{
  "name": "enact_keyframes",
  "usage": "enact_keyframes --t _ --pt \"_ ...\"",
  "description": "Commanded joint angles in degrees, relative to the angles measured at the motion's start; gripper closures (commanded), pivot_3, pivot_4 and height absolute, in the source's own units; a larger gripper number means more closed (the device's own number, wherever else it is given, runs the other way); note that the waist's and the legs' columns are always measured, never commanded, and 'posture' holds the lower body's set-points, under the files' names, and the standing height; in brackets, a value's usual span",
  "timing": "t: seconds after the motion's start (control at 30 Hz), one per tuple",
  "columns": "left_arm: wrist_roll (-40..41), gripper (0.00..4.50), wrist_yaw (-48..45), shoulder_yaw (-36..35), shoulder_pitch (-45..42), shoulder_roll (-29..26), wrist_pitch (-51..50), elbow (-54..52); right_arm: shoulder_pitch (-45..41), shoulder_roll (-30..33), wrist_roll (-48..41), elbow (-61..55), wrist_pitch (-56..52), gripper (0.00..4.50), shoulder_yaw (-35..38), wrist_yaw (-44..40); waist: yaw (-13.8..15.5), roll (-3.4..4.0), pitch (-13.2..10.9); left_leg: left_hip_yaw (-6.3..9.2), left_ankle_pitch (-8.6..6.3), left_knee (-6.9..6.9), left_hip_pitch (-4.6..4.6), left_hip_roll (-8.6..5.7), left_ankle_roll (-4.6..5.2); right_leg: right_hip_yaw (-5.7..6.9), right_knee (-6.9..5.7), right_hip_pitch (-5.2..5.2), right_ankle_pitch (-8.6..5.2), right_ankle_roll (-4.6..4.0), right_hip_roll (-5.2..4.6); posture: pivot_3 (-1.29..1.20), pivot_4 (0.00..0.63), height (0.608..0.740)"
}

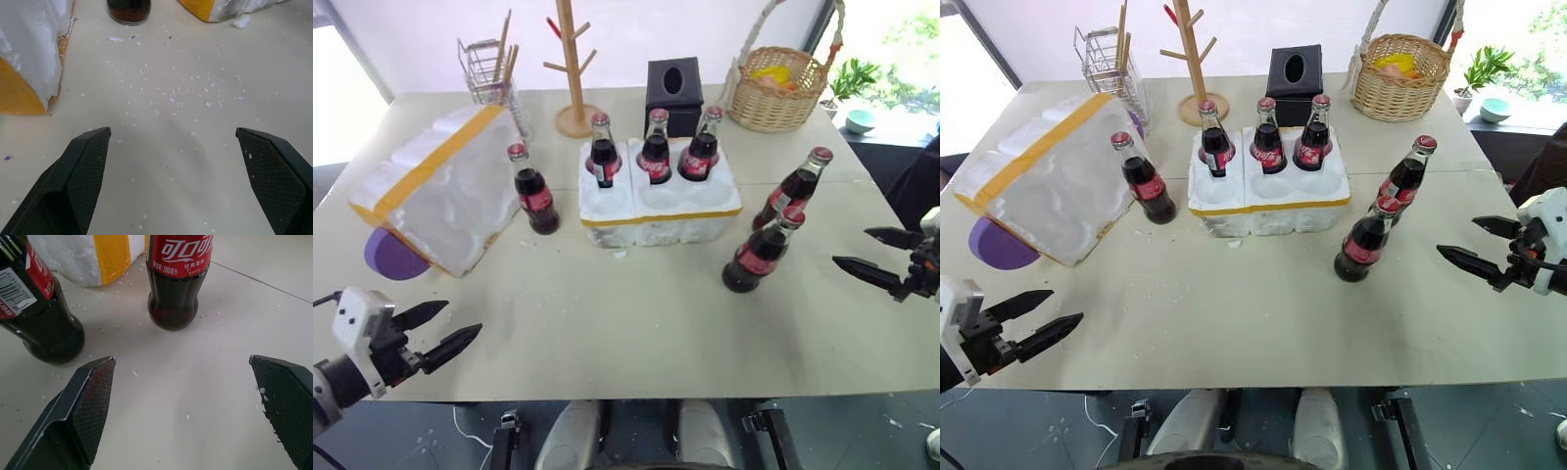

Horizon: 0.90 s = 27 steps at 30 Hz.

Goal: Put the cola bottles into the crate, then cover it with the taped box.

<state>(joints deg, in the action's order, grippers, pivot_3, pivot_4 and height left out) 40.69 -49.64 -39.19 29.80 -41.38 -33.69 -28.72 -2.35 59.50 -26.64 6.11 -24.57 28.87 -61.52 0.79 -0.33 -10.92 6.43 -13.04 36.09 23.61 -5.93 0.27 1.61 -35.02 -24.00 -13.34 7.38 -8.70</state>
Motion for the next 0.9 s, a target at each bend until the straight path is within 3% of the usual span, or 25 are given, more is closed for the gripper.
enact_keyframes --t 0.03,0.77,0.9 --pt "-0.93 0.19 0.7 -1.06 0.84 0.66 1.68 -1.93 -0.19 0.26 -0.42 -1.04 0.32 0.0 1.04 -0.28 0.01 0.0 0.0 -0.01 0.0 0.01 0.01 0.0 0.0 0.0 0.0 0.0 0.0 0.0 0.0 0.0 0.15 0.734" --pt "0.34 0.19 3.26 0.48 -4.3 0.22 -1.28 -0.26 1.86 -0.89 -1.12 -4.83 -1.22 0.0 2.4 1.87 -0.04 0.0 0.0 -0.04 0.0 0.07 -0.02 0.0 0.0 -0.01 -0.1 0.0 0.02 0.0 0.06 0.0 0.15 0.734" --pt "4.16 0.19 8.04 1.82 -11.85 2.46 -2.86 0.34 2.54 2.11 -2.02 -5.44 -2.87 0.0 4.4 -0.53 0.24 0.03 0.01 -0.02 0.01 0.1 -0.03 -0.01 0.0 0.0 -0.12 0.03 0.02 0.0 0.05 0.0 0.15 0.734"
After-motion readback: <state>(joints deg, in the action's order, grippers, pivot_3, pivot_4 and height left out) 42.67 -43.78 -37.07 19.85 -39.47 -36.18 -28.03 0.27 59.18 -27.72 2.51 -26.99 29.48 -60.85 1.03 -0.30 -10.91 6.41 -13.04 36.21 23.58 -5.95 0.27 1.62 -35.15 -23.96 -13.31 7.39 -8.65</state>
